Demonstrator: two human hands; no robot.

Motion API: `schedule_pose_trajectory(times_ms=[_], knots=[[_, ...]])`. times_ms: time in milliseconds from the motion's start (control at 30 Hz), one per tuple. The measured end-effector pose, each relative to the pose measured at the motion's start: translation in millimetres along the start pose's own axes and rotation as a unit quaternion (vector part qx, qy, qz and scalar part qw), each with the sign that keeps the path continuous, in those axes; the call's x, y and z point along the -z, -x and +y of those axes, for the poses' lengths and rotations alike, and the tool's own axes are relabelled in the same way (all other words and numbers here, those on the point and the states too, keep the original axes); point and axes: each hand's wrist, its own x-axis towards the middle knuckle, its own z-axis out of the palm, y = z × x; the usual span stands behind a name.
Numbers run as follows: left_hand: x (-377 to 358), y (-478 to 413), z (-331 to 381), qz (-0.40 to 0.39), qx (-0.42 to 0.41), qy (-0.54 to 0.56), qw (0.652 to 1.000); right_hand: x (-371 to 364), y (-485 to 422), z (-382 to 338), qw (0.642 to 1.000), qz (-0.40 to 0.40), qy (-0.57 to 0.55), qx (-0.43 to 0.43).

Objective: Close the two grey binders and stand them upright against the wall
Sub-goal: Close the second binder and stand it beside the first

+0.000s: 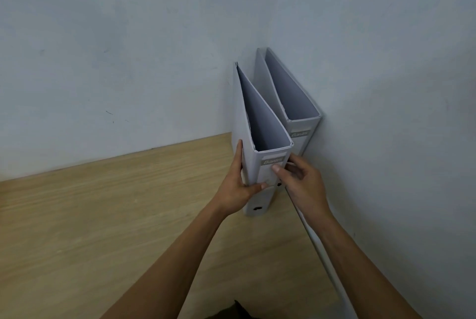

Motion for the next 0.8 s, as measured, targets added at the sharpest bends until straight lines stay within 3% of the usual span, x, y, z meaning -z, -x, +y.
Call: schedule_pose_trajectory(times_ms=[267,567,800], knots=[[2.5,-31.1,2.4,-0.019,0.012,-0.021,1.000,3.4,-21.0,5.0,0.999,0.042,-0.018,0.003],[2.7,-42.3,1.2,0.016,0.021,-0.028,0.999,-0.3,-38.9,12.4,0.997,0.076,0.026,0.007],[1.3,-49.2,7.6,0.026,-0.009,-0.093,0.995,-6.4,-48.3,16.6,0.994,0.104,0.044,0.009]])
